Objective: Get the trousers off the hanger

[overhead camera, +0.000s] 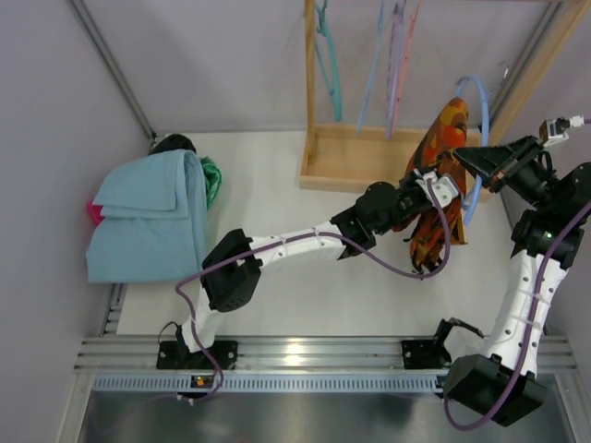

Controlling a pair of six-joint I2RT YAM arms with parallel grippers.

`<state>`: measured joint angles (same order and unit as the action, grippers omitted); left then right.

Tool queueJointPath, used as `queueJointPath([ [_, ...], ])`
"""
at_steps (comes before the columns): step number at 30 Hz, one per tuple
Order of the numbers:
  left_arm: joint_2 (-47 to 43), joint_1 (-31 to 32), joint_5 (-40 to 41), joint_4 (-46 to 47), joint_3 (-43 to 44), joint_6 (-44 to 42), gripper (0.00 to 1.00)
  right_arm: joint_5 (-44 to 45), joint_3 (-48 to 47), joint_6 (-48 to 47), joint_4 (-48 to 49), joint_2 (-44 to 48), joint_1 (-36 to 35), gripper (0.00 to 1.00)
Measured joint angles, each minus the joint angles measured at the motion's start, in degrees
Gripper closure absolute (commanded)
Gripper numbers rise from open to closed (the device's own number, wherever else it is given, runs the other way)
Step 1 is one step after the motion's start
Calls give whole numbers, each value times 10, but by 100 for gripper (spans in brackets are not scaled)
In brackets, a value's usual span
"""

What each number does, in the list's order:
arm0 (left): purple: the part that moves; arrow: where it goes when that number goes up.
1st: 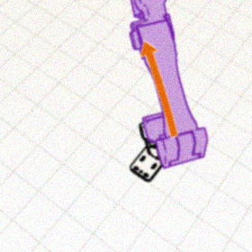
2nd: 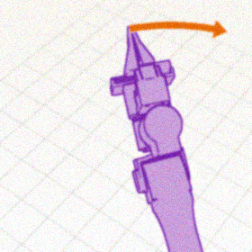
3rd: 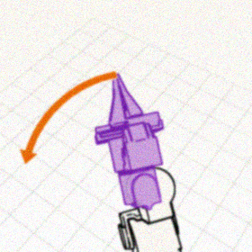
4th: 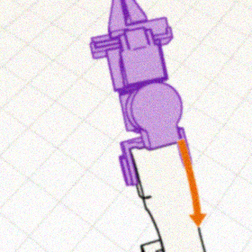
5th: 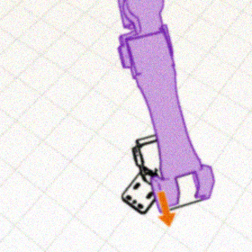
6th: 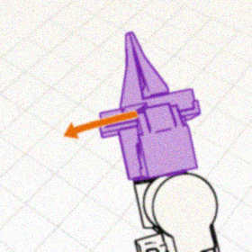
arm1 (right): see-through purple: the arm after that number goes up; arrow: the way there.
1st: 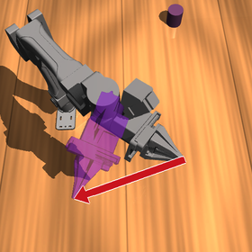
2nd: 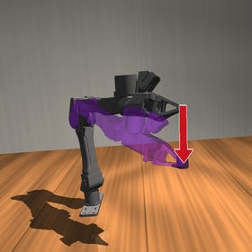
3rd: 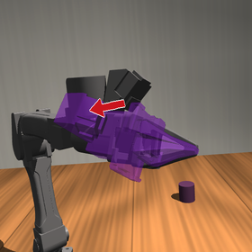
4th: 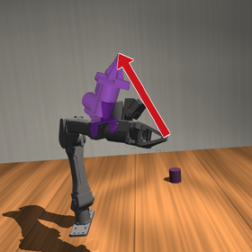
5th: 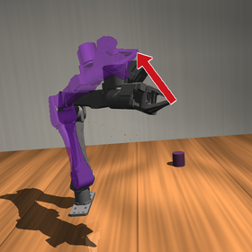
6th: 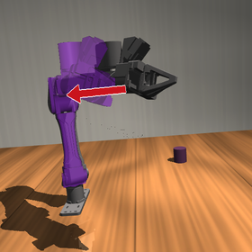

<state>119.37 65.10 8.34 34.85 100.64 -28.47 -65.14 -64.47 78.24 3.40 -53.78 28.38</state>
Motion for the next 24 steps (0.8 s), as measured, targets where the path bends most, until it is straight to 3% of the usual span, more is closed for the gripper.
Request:
queueJointPath([
  [10,-5,-9,-14,-66,4,3,100,-60,46,-28,3,-22,69,100],
  [24,-5,-20,-30,-165,107,18,100,-59,100,-228,-139,-11,89,100],
])
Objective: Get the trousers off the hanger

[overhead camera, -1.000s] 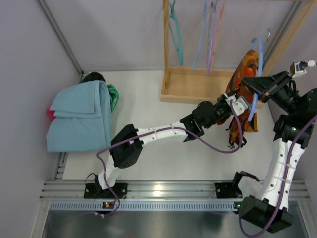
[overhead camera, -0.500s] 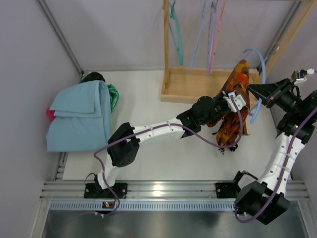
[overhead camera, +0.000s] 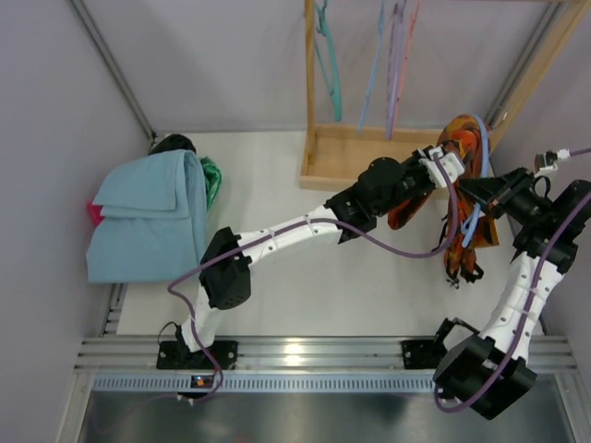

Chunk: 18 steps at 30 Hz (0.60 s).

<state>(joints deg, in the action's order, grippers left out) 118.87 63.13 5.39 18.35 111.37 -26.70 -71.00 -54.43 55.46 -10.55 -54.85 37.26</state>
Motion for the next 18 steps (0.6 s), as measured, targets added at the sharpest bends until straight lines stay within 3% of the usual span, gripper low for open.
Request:
queueJointPath([
  [9,1,-7,4,-66,84,-3,100,-24,17,-142,-60,-24,33,100],
  [18,19,-13,4,-113,136,-7,100,-44,53,-329,-116,-133,99,100],
])
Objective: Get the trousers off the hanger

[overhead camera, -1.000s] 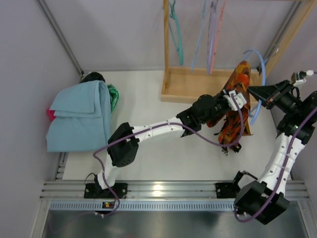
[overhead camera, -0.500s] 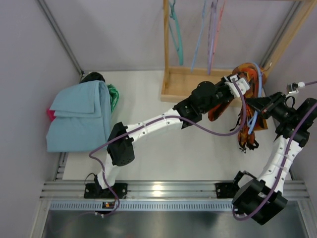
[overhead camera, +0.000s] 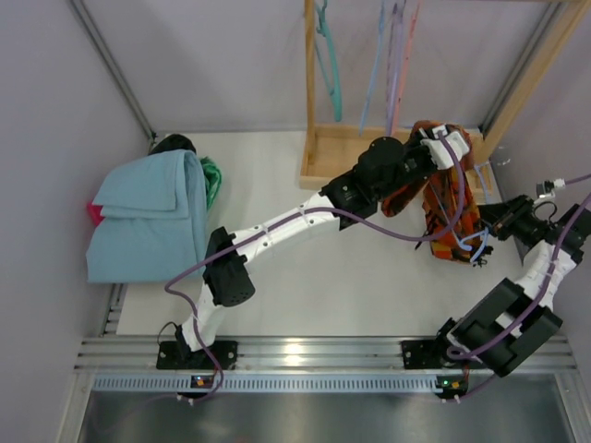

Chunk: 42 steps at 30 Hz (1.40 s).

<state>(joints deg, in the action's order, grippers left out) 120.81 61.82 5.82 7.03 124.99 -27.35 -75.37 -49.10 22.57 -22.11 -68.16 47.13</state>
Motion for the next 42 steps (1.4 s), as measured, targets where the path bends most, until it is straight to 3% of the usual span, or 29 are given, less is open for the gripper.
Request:
queueJointPath([
  [6,0,-5,2,33,27,1,100,63,48,-60,-67,-57,19,100],
  [16,0,-3,-4,98,40,6,100,94,48,-96,-80,33,20,100],
  [22,-1,-8,-4,147,94,14,100,172,65,-148,-73,35,22,100],
  [28,-42,-11,-7,227,119,17,100,183,79,-167,-67,36,22,100],
  [30,-77,-12,-7,245,86,25,100,183,79,-165,-66,36,22,100],
  [35,-213,-12,-20,267,-97,55,100,180,62,-141,-66,37,21,100],
  [42,-333,-12,-52,184,-279,117,100,177,6,-108,-58,40,21,100],
])
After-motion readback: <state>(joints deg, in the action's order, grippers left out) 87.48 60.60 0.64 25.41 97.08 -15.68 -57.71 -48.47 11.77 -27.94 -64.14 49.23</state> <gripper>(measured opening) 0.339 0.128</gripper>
